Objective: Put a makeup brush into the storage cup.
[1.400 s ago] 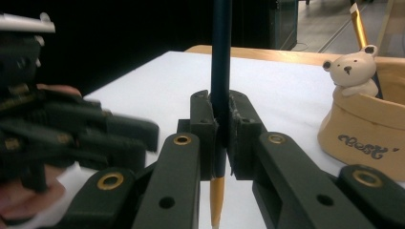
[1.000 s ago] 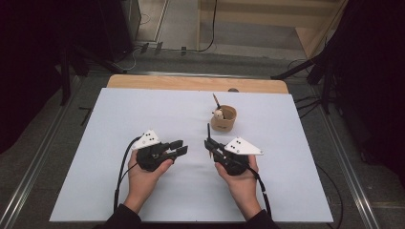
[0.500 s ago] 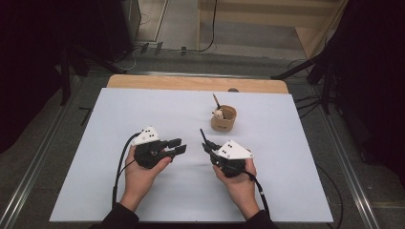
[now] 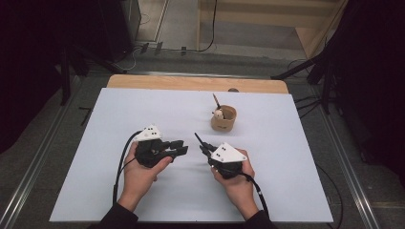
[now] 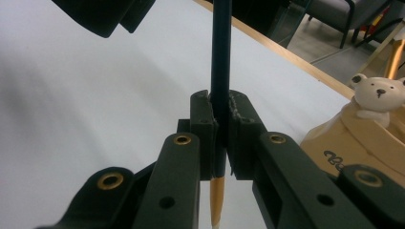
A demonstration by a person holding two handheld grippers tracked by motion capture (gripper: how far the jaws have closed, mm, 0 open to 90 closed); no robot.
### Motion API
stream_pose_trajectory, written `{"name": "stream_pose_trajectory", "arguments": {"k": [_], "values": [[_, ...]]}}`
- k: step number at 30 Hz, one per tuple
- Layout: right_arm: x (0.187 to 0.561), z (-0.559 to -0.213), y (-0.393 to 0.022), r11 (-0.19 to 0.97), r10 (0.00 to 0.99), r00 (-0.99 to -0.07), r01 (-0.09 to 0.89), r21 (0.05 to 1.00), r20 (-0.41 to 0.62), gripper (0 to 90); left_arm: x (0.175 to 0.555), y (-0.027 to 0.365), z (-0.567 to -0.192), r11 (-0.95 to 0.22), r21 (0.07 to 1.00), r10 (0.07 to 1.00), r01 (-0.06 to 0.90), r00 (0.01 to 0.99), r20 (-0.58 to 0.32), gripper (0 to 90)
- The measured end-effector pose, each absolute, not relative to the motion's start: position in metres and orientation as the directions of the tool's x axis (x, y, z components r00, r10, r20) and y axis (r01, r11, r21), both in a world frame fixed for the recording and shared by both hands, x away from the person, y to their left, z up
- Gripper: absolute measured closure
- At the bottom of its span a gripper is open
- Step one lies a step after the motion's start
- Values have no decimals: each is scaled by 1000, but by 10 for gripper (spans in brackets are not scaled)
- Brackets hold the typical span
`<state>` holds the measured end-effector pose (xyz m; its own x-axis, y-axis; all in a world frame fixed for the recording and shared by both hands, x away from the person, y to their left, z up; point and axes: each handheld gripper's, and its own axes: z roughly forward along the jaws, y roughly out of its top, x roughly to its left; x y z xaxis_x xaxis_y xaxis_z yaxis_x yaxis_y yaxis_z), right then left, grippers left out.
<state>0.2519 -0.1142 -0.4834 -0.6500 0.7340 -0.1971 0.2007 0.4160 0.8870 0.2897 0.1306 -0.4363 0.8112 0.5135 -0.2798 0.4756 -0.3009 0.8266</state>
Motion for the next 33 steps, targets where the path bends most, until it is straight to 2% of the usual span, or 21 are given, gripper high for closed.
{"name": "stream_pose_trajectory", "arguments": {"k": [6, 33], "values": [[252, -486, -110, 479, 701, -664, 168, 861, -261, 842, 289, 130, -434, -303, 824, 511, 479, 811, -283, 666], [248, -495, -93, 604, 600, -708, 96, 792, -372, 842, 291, 126, -425, -319, 772, 541, 549, 775, -328, 714]]}}
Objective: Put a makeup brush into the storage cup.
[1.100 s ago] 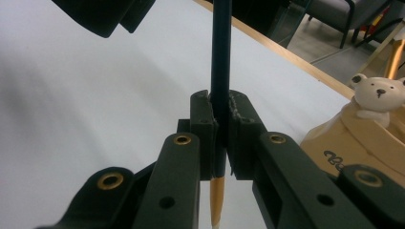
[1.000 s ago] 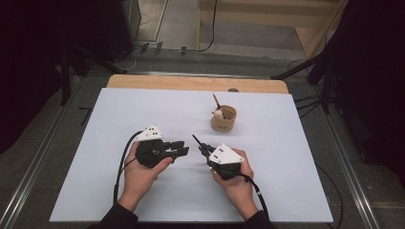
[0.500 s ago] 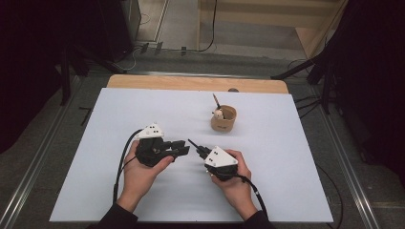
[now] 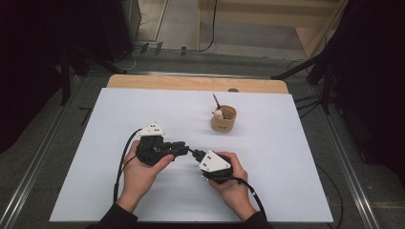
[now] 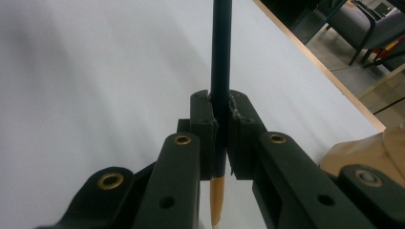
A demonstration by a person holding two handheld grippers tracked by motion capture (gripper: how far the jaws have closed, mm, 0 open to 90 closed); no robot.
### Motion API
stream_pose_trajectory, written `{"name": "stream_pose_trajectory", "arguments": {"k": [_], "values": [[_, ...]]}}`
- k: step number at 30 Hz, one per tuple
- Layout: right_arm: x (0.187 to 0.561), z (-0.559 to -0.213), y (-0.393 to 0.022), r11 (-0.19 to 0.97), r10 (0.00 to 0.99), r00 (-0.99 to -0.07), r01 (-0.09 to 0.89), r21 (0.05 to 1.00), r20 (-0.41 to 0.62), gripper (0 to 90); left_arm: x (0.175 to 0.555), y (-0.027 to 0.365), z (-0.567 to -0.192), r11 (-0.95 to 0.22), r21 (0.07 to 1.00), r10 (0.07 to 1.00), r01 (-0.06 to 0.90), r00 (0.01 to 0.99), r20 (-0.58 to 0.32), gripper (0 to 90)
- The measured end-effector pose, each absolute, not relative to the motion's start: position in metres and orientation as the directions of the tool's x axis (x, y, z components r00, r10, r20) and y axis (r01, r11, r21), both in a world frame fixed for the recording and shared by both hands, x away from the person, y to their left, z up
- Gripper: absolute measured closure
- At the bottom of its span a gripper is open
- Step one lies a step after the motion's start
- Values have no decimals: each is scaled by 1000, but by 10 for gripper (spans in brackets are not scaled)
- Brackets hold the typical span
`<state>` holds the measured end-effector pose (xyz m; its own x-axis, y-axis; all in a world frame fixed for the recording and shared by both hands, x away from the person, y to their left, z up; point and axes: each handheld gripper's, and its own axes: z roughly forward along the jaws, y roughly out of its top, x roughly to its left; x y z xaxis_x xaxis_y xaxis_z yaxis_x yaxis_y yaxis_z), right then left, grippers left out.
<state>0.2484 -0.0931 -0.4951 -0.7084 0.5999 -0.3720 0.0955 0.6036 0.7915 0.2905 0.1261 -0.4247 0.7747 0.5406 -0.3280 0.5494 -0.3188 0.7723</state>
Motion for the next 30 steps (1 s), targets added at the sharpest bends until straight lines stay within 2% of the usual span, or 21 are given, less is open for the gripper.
{"name": "stream_pose_trajectory", "arguments": {"k": [10, 14, 17, 19, 20, 23, 30], "values": [[247, -495, -90, 630, 578, -709, 73, 773, -404, 842, 290, 119, -428, -347, 746, 555, 569, 765, -325, 752], [247, -494, -90, 633, 569, -715, 66, 772, -406, 841, 291, 120, -430, -367, 733, 535, 572, 775, -336, 855], [247, -495, -90, 621, 581, -713, 77, 780, -392, 831, 292, 121, -430, -362, 735, 527, 574, 776, -347, 859], [247, -494, -91, 607, 595, -706, 82, 790, -385, 750, 292, 123, -429, -356, 746, 536, 563, 777, -330, 859], [248, -494, -91, 587, 615, -700, 100, 803, -362, 688, 292, 125, -429, -348, 755, 539, 556, 777, -324, 860], [249, -492, -95, 501, 662, -701, 153, 852, -264, 594, 290, 128, -428, -329, 776, 555, 539, 775, -303, 859], [247, -485, -101, 387, 727, -664, 188, 903, -174, 511, 288, 133, -433, -262, 824, 564, 502, 773, -291, 860]]}}
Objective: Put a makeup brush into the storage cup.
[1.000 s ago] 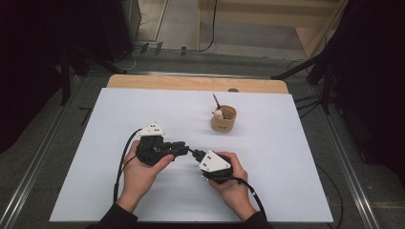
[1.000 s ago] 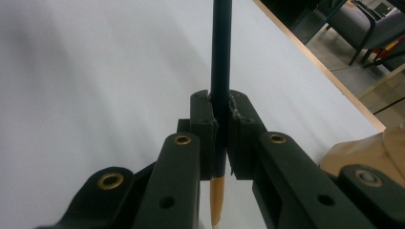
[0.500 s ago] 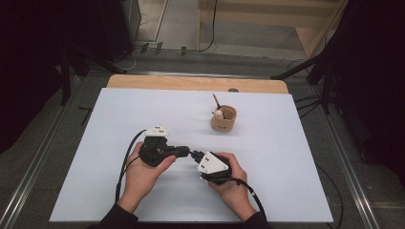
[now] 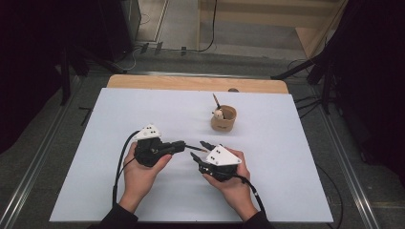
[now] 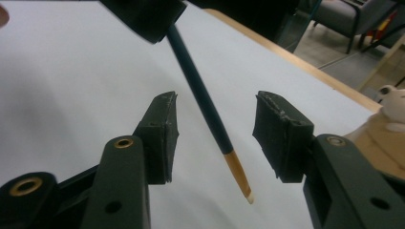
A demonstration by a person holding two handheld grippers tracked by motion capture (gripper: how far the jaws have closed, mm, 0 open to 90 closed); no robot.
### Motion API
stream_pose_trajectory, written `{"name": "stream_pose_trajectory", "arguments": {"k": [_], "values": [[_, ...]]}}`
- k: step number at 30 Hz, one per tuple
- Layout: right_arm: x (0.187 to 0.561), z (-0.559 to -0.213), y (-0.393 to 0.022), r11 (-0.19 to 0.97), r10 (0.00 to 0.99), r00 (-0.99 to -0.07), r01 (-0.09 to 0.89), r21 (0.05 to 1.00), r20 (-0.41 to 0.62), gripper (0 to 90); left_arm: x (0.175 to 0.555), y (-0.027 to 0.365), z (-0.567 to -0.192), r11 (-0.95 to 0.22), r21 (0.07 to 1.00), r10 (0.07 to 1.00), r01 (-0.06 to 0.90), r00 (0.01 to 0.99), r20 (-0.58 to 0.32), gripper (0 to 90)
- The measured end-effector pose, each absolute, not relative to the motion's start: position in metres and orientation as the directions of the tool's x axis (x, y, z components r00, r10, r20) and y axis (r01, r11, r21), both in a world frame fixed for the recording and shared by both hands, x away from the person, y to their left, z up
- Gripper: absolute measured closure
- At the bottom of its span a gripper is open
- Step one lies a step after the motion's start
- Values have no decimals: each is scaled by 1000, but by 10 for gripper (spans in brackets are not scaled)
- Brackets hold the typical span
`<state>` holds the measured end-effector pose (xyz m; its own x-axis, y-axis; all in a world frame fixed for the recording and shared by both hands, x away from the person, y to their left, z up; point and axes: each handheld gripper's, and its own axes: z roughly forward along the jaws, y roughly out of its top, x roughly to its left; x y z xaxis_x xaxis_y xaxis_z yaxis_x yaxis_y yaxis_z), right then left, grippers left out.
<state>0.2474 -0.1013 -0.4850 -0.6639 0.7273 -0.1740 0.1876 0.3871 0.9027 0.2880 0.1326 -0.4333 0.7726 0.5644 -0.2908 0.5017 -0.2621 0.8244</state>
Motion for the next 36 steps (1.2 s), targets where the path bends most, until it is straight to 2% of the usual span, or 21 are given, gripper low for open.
{"name": "stream_pose_trajectory", "arguments": {"k": [11, 15, 19, 26, 36], "values": [[246, -479, -107, 314, 780, -612, 207, 926, -128, 485, 283, 142, -429, -185, 881, 582, 436, 770, -259, 860], [244, -474, -109, 254, 801, -594, 228, 940, -73, 482, 282, 144, -429, -151, 895, 581, 420, 770, -264, 861], [244, -469, -112, 163, 807, -590, 264, 951, 25, 467, 279, 146, -431, -115, 916, 573, 383, 779, -254, 861], [244, -465, -116, 63, 826, -551, 302, 951, 120, 441, 279, 149, -437, -50, 933, 592, 357, 763, -260, 861], [243, -464, -114, -4, 837, -518, 315, 949, 176, 440, 278, 150, -441, 4, 948, 584, 319, 768, -261, 861]]}}
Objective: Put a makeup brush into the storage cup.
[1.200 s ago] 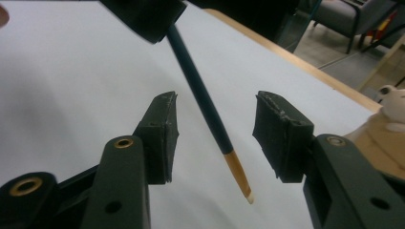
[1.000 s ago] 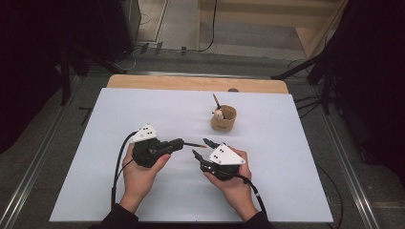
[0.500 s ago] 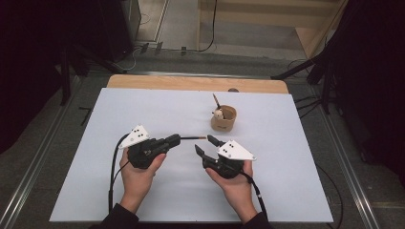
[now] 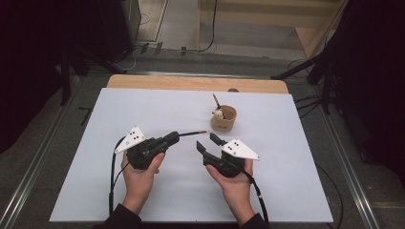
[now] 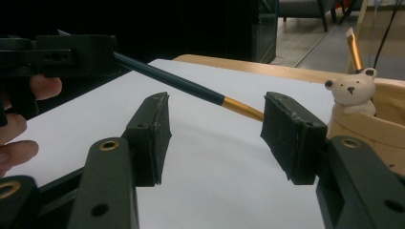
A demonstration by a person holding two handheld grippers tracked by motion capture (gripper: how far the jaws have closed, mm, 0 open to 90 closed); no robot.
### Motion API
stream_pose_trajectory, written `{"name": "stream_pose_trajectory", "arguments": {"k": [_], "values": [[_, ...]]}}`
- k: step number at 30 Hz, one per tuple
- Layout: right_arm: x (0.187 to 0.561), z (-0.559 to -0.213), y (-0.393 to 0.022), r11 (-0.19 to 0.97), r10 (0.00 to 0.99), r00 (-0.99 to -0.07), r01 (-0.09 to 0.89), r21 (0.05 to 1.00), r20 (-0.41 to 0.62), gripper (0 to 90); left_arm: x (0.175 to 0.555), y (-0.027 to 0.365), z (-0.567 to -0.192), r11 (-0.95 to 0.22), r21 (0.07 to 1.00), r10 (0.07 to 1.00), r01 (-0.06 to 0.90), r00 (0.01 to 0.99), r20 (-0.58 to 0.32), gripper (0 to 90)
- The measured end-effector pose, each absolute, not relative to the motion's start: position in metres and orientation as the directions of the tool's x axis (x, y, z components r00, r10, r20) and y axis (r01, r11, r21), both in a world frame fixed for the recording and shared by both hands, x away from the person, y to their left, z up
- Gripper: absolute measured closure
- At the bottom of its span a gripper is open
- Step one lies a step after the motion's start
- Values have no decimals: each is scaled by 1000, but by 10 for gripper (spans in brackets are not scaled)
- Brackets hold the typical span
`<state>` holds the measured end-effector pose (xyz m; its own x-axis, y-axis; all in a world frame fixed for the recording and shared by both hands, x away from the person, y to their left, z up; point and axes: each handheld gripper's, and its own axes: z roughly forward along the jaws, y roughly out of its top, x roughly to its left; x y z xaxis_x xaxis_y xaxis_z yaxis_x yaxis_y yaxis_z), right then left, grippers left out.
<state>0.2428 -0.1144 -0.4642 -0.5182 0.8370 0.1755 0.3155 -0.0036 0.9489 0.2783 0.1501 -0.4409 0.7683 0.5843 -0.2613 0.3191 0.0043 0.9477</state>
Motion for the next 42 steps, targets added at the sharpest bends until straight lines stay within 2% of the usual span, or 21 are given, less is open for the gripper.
{"name": "stream_pose_trajectory", "arguments": {"k": [9, 13, 17, 19, 32, 42], "values": [[241, -461, -111, -124, 828, -478, 355, 927, 294, 426, 277, 151, -443, 31, 960, 594, 278, 768, -242, 861], [241, -460, -106, -226, 803, -444, 391, 892, 398, 384, 277, 151, -447, 55, 961, 579, 269, 776, -250, 861], [242, -460, -98, -278, 797, -409, 405, 871, 445, 291, 277, 152, -451, 73, 966, 573, 249, 782, -245, 861], [243, -460, -96, -323, 787, -382, 414, 851, 484, 272, 277, 152, -452, 80, 968, 571, 239, 784, -241, 861], [251, -467, -89, -499, 706, -286, 447, 742, 647, 271, 276, 150, -461, 107, 973, 587, 204, 777, -228, 861], [262, -472, -88, -590, 622, -241, 482, 648, 745, 302, 274, 147, -462, 112, 976, 571, 185, 792, -215, 860]]}}
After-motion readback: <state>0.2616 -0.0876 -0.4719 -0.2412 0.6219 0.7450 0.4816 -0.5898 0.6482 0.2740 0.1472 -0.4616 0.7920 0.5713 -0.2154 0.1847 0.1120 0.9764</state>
